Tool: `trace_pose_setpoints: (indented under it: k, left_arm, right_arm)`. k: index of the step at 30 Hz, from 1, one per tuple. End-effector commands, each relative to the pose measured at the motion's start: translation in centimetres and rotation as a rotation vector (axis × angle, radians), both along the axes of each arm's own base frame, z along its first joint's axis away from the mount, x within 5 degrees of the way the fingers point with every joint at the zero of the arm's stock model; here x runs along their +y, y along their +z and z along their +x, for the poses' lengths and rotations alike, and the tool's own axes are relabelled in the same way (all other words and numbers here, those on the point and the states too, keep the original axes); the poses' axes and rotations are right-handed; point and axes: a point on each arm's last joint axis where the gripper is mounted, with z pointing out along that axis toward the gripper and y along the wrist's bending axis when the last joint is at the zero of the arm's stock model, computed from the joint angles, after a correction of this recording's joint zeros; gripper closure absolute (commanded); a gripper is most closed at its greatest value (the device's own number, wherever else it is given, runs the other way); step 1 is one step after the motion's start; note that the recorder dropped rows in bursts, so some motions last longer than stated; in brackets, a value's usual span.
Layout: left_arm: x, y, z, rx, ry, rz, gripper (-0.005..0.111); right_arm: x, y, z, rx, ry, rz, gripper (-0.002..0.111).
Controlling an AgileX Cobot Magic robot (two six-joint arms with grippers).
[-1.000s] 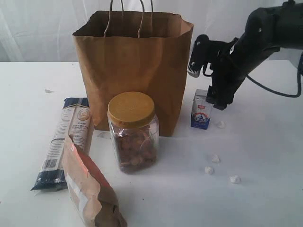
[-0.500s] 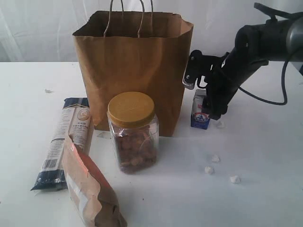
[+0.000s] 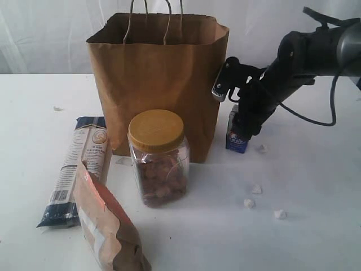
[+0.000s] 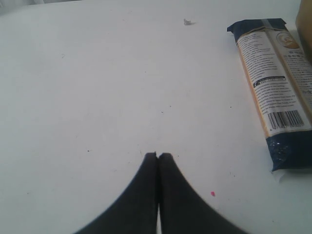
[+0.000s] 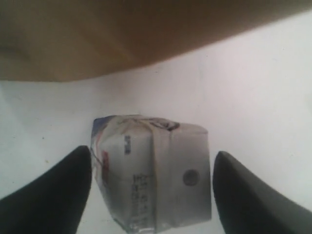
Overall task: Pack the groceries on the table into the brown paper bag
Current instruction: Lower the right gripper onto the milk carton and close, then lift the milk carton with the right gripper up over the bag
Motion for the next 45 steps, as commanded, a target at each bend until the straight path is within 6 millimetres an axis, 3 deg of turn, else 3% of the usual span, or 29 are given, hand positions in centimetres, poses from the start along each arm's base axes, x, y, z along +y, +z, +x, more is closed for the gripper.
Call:
trace_pose_setpoints:
  k: [1,4,9,16,27,37,45]
  left_arm:
    - [0.0,0.0,0.0,-0.004,-0.003,-0.005,0.107]
    - [0.0,0.0,0.0,-0.004,-0.003,-0.005,0.107]
    - [0.0,0.0,0.0,-0.004,-0.003,-0.005,0.107]
    - [0.0,0.0,0.0,-0.004,-0.003,-0.005,0.107]
    - [0.0,0.0,0.0,-0.004,-0.003,-0.005,0.107]
    - [0.0,0.0,0.0,-0.004,-0.003,-0.005,0.107]
    - [0.0,0.0,0.0,-0.004,-0.003,-0.005,0.107]
  right_arm:
    - [0.1,0.0,-0.1,0.036,-0.090,0.058,0.058]
    - [0.1,0.0,-0.1,0.054,-0.134,0.081,0.070]
    - [0.0,-0.2,-0.5,0.107,-0.172,0.087,0.080]
    - [-0.2,0.8,-1.3,0.145,-0.162,0.071,0.080]
    - [-0.7,6.3,-3.1,0.093,-0.336,0.214,0.080]
    - [-1.5,6.7,-6.7,0.434,-0.521,0.158,0.080]
    - [-2.0,9.0,-9.0,0.505,-0.585,0.164,0.082]
